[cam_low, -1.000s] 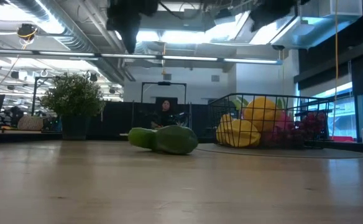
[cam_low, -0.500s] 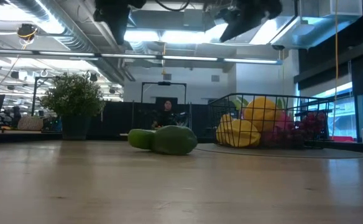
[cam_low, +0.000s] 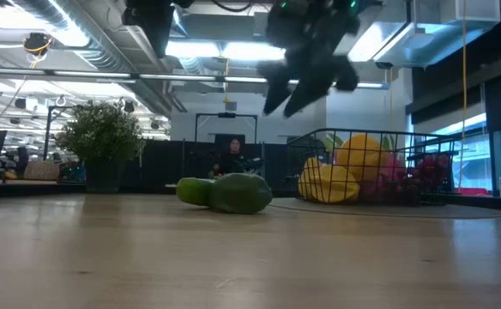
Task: Build produce basket
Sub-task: Put the cucumber into the wire basket
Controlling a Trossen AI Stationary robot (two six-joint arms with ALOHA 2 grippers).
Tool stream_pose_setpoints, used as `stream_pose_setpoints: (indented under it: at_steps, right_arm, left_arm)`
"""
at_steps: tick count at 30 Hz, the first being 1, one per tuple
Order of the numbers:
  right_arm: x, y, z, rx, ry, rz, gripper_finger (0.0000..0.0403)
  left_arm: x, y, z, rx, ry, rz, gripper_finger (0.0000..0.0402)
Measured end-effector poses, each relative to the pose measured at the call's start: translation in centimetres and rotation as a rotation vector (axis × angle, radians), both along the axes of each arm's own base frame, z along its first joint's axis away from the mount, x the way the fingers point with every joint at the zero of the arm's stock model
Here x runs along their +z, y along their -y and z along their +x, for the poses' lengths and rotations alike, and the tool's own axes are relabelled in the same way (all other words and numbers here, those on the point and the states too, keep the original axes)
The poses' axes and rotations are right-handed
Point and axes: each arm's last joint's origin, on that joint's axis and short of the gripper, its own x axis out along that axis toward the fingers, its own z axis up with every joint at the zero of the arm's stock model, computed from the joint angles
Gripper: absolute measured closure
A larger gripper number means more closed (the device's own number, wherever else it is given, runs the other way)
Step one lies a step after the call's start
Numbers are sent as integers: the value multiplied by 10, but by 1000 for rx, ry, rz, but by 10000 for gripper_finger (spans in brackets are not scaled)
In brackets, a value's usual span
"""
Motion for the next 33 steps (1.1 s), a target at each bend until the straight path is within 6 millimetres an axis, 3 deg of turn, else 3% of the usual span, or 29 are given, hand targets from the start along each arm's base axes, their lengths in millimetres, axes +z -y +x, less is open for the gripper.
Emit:
stream_pose_setpoints:
  at_steps: [7, 13, 24, 33]
  right_arm:
    - [-49, -1, 34, 90, 5, -41, 201]
    - [-79, -1, 53, 118, 35, -62, 201]
    - [-101, 9, 60, 126, 30, -75, 201]
    - [-131, 13, 62, 140, -41, -60, 201]
  left_arm:
    - [1, 0, -2, 16, 5, -10, 401]
    - [1, 0, -3, 38, 16, -21, 401]
    - [1, 0, -3, 49, 18, -26, 401]
    - [1, 1, -3, 47, 11, -28, 401]
